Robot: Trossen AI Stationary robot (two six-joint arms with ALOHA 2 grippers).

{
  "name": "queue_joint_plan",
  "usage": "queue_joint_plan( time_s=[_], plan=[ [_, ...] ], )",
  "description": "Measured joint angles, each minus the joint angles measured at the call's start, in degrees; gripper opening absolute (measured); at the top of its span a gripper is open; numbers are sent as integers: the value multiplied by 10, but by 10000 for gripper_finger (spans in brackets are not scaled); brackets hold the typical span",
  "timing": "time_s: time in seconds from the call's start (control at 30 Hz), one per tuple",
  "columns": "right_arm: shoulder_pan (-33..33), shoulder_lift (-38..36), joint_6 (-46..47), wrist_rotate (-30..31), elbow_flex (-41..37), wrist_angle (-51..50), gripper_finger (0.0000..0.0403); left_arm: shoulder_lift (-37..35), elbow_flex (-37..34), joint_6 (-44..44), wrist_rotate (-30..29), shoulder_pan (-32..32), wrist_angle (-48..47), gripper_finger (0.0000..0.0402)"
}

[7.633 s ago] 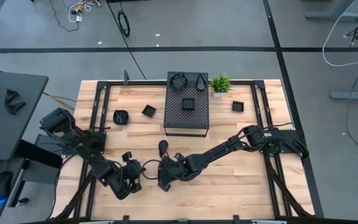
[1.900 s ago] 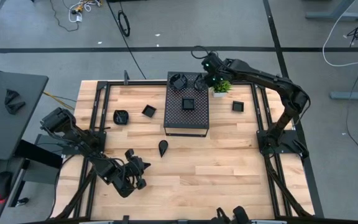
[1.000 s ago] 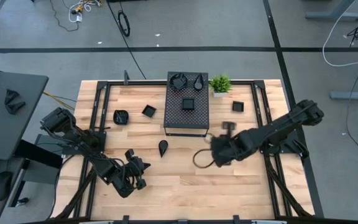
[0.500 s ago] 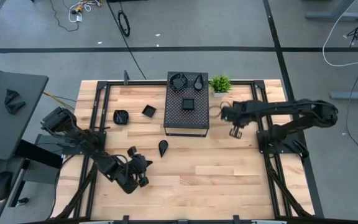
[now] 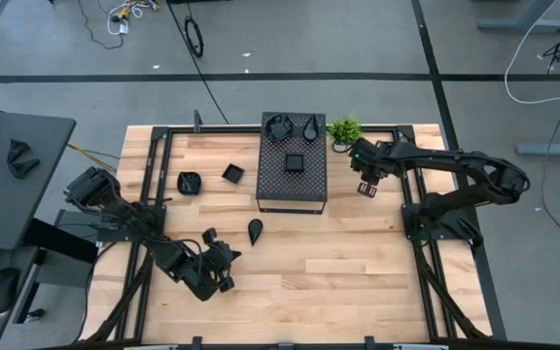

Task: Pick & Place Mini shaped plates
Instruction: Stack the black square-shaped plate on top of the black square-shaped plates on the shelf

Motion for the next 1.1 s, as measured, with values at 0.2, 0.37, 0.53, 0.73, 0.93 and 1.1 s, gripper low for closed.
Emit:
queue_joint_plan(
  time_s=[0.2, 0.37, 0.53, 0.73, 0.93, 1.1],
  plan=[
    [-17, 15, -33, 1, -29, 47, 149, 0, 0, 0, 0, 0, 0, 16],
    [-33, 22, -71, 14, -68, 54, 151, 0, 0, 0, 0, 0, 0, 16],
    [-41, 22, -76, 36, -90, 92, 142, 0, 0, 0, 0, 0, -1, 16],
    [-48, 22, -91, 36, -93, 133, 117, 0, 0, 0, 0, 0, -1, 16],
    [-48, 22, -97, 36, -93, 135, 99, 0, 0, 1, 0, 0, -1, 16],
    [-48, 22, -96, 34, -93, 135, 93, 0, 0, 1, 0, 0, -1, 16]
  ],
)
